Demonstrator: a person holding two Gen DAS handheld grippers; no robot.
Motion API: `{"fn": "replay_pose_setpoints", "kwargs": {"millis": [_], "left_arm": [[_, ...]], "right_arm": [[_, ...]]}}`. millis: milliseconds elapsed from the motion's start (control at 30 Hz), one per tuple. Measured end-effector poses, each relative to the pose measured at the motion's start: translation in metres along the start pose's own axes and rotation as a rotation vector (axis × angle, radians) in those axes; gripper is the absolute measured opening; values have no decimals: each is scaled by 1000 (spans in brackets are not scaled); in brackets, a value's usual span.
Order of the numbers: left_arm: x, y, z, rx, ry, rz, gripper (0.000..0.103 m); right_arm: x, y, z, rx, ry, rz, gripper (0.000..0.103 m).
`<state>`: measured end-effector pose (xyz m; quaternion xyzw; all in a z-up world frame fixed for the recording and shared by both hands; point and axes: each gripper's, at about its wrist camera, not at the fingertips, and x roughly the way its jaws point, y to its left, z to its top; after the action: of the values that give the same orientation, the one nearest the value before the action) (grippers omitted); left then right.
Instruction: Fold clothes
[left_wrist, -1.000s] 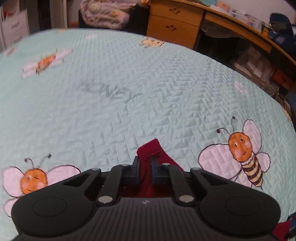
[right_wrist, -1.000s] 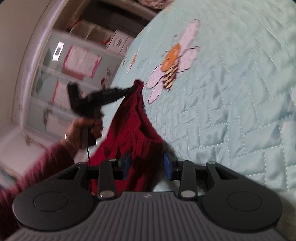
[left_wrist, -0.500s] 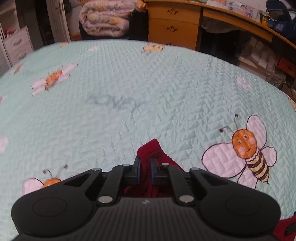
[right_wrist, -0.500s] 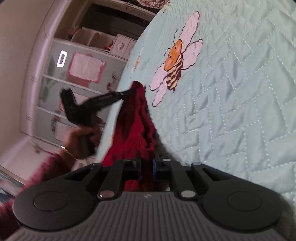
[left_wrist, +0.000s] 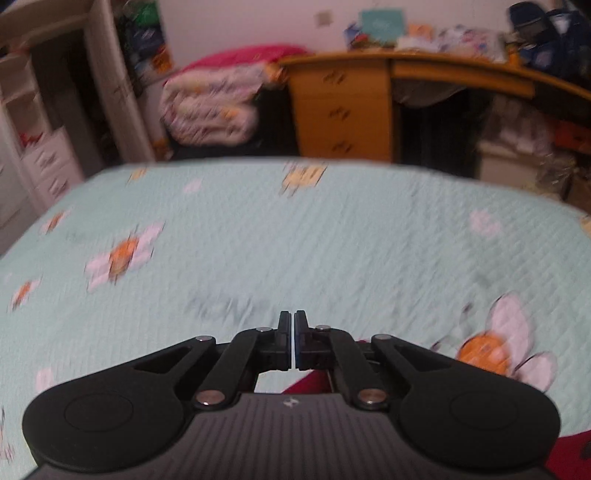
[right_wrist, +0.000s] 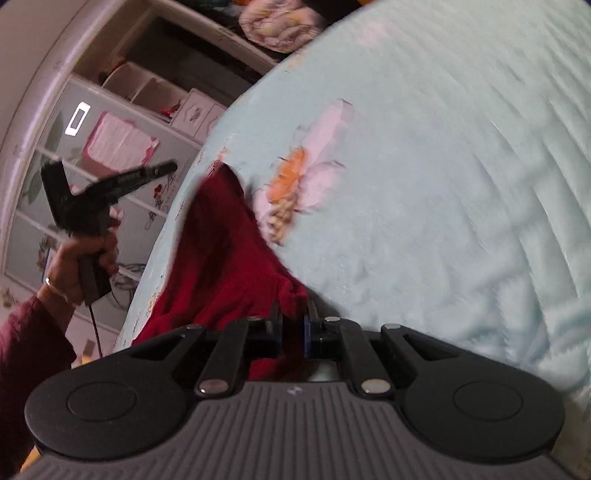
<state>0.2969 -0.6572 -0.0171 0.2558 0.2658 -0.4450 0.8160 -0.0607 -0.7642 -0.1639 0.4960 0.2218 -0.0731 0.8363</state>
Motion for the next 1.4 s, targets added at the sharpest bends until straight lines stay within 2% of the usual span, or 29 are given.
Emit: {"fn": "replay_pose_setpoints", "kwargs": {"millis": [67,100,167,200,233,267,367,467,533,633,667,700,733,767,833,933,1067,1200,1400], "left_arm": [[11,8,-17,-21,50,21,7],[10,14,-23,-53,52,5,7],[4,22,-31,-105,56,-50,24],[1,19,-34,-93,58,-74,38],[0,14,-37,-62,56,-65,48],[0,7,-39,-34,55,-55,51],[0,-10,-42,8,46,-69,53],[7,-27,-38,95,17,-42,53],[18,-35,-39,157,32,-23,53],[31,-36,-44,170,52,-9,53],[36,-36,-46,173,59,-4,53],[40,-36,-48,177,65,1,46],[41,-34,-48,157,65,-26,19],[41,-34,-46,148,65,-44,2],[42,-34,-43,133,67,-77,3],[39,-29,-33,119,54,-68,3],[49,-23,-32,93,64,-36,3],[59,-18,-32,67,74,-3,5],[68,-14,-33,51,86,33,6]], "right_arm": [[4,-6,-2,10,5,-6,12],[4,-4,-1,2,7,-11,12],[3,-1,1,-27,10,-26,16],[3,2,2,-52,8,-35,18],[1,6,1,-84,-1,-46,22],[-1,7,0,-103,-8,-55,25],[-5,-2,0,-59,-20,-36,27],[-4,-7,-5,-37,-33,-29,27],[-5,-7,-7,-40,-38,-31,27],[-4,-7,-7,-46,-37,-26,27],[-3,-8,-7,-44,-37,-22,27],[-3,-9,-7,-43,-37,-18,27],[-4,-9,-8,-43,-39,-17,27],[-5,-8,-8,-42,-40,-17,27],[-5,-7,-8,-43,-43,-18,27],[-4,-4,-8,-48,-45,-17,31],[-4,1,-11,-59,-54,-6,42],[-2,5,-13,-88,-59,-10,45],[9,8,-5,-47,-37,31,49]]}}
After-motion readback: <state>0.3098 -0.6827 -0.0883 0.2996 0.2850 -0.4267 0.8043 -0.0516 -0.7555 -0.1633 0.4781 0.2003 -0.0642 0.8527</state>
